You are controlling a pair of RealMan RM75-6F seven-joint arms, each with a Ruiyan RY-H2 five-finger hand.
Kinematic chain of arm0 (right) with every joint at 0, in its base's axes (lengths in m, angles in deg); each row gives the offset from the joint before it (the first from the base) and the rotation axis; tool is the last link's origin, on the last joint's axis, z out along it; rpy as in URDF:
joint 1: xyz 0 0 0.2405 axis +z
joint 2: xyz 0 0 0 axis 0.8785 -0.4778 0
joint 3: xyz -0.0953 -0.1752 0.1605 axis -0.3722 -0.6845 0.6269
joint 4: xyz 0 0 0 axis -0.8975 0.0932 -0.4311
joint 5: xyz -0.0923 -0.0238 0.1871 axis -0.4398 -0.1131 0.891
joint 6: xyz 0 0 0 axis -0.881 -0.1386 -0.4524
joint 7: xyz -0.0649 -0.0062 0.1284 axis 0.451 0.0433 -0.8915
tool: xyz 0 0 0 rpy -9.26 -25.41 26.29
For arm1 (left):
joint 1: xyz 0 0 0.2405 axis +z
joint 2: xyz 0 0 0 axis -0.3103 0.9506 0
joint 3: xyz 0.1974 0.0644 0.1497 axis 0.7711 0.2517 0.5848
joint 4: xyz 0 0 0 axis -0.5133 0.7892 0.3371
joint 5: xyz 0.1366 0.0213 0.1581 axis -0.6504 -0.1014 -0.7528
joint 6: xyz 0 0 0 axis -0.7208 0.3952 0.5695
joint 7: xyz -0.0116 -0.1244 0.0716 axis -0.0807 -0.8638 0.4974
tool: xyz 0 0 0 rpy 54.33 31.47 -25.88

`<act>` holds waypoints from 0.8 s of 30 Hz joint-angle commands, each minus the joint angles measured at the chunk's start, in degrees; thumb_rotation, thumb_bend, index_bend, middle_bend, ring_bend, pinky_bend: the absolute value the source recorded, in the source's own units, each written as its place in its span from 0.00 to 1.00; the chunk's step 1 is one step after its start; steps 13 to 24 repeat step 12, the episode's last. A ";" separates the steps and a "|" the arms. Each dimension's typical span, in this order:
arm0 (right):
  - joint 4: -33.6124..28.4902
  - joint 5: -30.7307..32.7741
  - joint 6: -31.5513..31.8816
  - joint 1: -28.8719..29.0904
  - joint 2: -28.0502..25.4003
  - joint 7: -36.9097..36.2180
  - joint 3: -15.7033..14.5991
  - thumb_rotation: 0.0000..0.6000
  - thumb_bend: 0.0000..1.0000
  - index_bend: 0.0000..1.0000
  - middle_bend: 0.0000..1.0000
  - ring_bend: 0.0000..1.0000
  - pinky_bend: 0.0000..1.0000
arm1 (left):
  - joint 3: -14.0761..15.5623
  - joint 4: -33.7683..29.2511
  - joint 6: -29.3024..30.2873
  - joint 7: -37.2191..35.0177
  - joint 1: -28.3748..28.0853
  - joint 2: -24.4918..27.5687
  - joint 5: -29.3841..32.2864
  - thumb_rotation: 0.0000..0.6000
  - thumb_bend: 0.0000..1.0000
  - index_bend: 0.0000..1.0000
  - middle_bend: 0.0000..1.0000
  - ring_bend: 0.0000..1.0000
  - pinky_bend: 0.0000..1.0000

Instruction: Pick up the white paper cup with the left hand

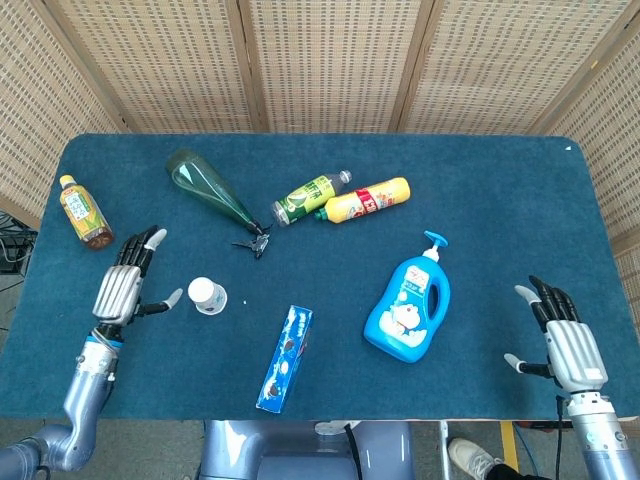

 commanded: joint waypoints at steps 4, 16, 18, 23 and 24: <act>0.33 0.31 0.44 -0.14 0.47 3.61 -0.02 1.00 0.09 0.00 0.00 0.00 0.00 | 4.15 -18.40 7.64 31.44 8.43 11.41 2.93 0.86 0.27 0.00 0.00 0.00 0.00; 0.38 0.26 0.99 -0.14 1.05 5.81 0.19 1.00 0.09 0.00 0.00 0.00 0.00 | 6.71 -24.65 9.94 36.55 12.86 15.42 5.31 0.86 0.28 0.00 0.00 0.00 0.00; 0.38 0.26 0.99 -0.14 1.05 5.81 0.19 1.00 0.09 0.00 0.00 0.00 0.00 | 6.71 -24.65 9.94 36.55 12.86 15.42 5.31 0.86 0.28 0.00 0.00 0.00 0.00; 0.38 0.26 0.99 -0.14 1.05 5.81 0.19 1.00 0.09 0.00 0.00 0.00 0.00 | 6.71 -24.65 9.94 36.55 12.86 15.42 5.31 0.86 0.28 0.00 0.00 0.00 0.00; 0.38 0.26 0.99 -0.14 1.05 5.81 0.19 1.00 0.09 0.00 0.00 0.00 0.00 | 6.71 -24.65 9.94 36.55 12.86 15.42 5.31 0.86 0.28 0.00 0.00 0.00 0.00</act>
